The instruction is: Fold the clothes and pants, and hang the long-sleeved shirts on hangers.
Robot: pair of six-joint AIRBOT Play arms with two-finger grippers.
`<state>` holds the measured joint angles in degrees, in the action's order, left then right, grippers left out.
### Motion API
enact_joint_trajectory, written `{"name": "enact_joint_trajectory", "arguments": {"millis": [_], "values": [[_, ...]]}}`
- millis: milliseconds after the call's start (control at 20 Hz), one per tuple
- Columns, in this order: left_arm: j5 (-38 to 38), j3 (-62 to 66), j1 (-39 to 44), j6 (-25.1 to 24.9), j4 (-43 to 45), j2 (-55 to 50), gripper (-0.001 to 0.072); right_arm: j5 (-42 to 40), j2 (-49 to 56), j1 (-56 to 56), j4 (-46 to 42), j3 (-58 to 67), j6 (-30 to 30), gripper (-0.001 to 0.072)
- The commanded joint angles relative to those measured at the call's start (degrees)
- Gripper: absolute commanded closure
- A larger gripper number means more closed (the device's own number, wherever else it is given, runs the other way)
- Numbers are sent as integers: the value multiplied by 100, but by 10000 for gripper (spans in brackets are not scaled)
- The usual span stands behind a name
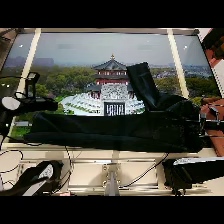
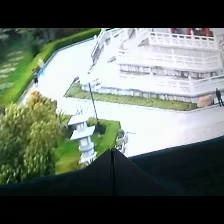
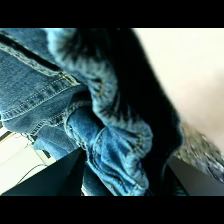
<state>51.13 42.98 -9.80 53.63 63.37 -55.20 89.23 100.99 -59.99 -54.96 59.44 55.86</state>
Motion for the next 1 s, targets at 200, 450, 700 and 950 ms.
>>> {"name": "enact_joint_trajectory", "arguments": {"millis": [200, 450, 700, 950], "values": [[-1440, 4, 1084, 2, -1276, -804, 677, -22, -15, 4, 13, -81, -13, 656], [-2479, 485, 2131, -2, -3462, -2184, 677, 323, -15, 4, 17, -81, -22, 656], [-2476, 2328, 3497, 0, -3602, -3818, 666, 310, -15, 4, 20, -81, -24, 656], [-2476, 3803, 4273, 929, -3668, -5088, 277, 271, -15, 4, 131, -81, -24, 656]]}}
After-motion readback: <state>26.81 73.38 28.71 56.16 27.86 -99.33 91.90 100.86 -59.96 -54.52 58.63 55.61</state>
